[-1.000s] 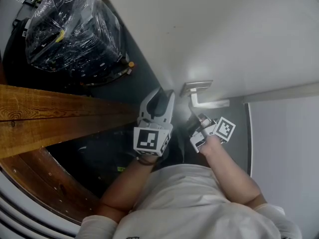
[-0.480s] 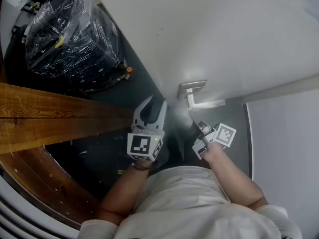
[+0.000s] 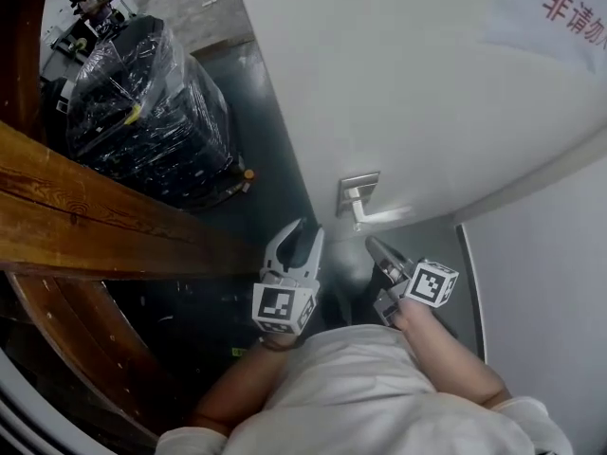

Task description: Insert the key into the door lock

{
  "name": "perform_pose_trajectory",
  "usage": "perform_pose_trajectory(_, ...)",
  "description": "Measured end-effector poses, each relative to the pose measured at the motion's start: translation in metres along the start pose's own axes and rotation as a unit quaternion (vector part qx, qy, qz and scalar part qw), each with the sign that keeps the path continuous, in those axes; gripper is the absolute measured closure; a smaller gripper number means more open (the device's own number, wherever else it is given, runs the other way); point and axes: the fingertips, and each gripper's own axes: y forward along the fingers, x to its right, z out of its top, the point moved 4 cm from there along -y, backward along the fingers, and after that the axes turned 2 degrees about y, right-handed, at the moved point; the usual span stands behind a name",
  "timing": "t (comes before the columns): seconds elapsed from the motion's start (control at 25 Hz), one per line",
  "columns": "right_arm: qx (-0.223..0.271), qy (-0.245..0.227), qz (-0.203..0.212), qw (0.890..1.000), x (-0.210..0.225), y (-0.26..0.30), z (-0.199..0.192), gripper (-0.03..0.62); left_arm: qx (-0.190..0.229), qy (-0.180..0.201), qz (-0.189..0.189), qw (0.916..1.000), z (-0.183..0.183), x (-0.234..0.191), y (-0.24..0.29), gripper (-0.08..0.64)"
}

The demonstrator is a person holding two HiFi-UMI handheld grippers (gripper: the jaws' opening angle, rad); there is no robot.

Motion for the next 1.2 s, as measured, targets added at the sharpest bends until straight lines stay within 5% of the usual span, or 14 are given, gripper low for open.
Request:
perform_pose_trajectory(0.16, 0.008, -0.1, 0.01, 0.995, -0.04, 0.002, 0.013, 0.591, 0.026, 0.017, -0.01, 0.9995, 0.025, 0.009, -0.006, 0.479)
perform_pose_trajectory(0.36, 0.028, -0.232, 0.023, 0.972, -0.098, 0.006, 0.031, 0.591, 0.064, 0.026, -0.023, 0.9973, 0.065, 0.021, -0.014, 0.515)
perform_pose_trajectory(0.68, 0.081, -0.418, 0.005, 0.905, -0.175, 0.007, 0.055, 0.591, 0.061, 0.027, -0.009, 0.9977, 0.11, 0.032, -0.016, 0.554)
perform_pose_trajectory(0.88, 0.112, -0.484, -0.027, 0.868, -0.196, 0.009, 0.067, 0.591, 0.06, 0.035, 0.017, 0.9974, 0.123, 0.033, -0.012, 0.554)
perform_pose_trajectory(1.2, 0.118, -0.484, -0.041, 0.866, -0.195, 0.02, 0.072, 0.592, 0.081, 0.032, 0.04, 0.9954, 0.133, 0.022, -0.012, 0.554)
